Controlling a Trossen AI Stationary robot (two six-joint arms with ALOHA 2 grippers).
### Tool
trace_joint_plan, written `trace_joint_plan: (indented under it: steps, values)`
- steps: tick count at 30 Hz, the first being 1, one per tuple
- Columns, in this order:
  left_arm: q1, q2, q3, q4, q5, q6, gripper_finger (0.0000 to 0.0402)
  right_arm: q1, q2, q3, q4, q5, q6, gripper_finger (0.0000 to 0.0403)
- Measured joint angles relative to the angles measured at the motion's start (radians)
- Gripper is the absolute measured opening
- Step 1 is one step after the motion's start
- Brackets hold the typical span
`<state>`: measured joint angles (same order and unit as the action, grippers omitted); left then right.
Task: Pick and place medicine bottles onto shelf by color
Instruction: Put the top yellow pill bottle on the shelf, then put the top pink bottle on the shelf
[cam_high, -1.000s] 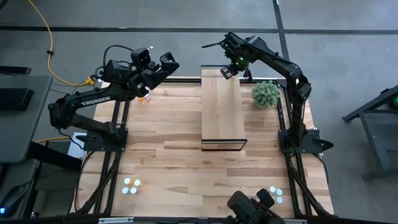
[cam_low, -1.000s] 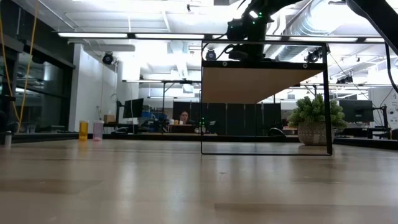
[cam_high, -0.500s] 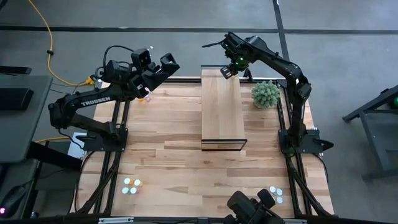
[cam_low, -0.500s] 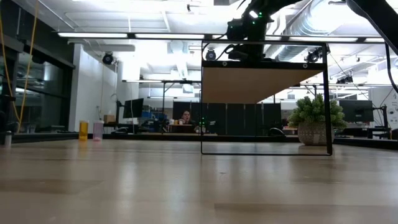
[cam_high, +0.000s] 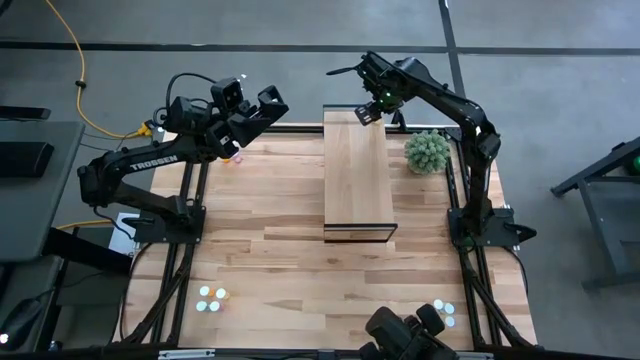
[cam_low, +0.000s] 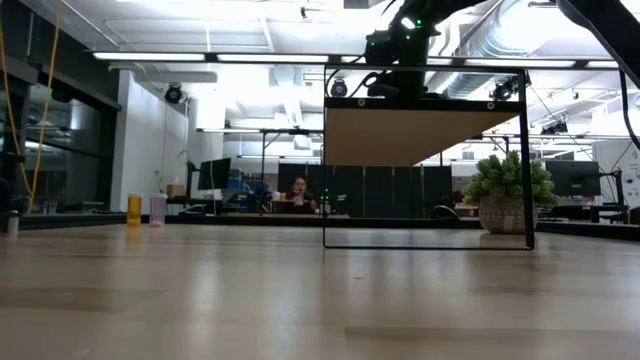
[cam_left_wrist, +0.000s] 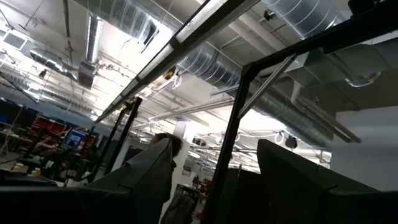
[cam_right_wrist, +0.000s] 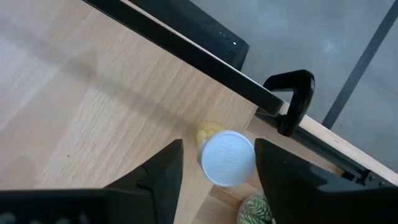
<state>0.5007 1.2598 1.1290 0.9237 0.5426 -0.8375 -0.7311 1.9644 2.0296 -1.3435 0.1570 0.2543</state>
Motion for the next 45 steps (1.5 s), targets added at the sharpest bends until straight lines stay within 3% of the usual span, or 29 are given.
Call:
trace_joint_plan:
  steps: [12,25,30,37,41,45]
  values:
    - [0.000,0.000,0.000,0.000,0.005,-0.066,0.0227,-0.012,-0.018,0.000,0.003,-0.009,-0.075,0.0193]
    - [0.004,0.000,0.000,-0.015,0.006,-0.042,0.0227,0.024,-0.212,-0.052,-0.081,-0.068,-0.105,0.0193]
    - [0.004,0.000,0.001,-0.071,0.037,-0.042,0.0227,0.105,-0.465,-0.360,0.055,-0.090,-0.049,0.0193]
    - [-0.024,0.000,0.001,-0.369,0.107,0.074,0.0219,0.326,-0.965,-0.884,0.485,-0.277,0.206,0.0193]
    - [-0.089,-0.005,0.001,-0.624,-0.013,0.237,0.0203,0.445,-1.189,-1.085,0.840,-0.280,0.304,0.0193]
    - [-0.192,-0.042,0.001,-0.886,-0.304,0.394,0.0186,0.511,-1.324,-1.213,1.121,-0.278,0.303,0.0193]
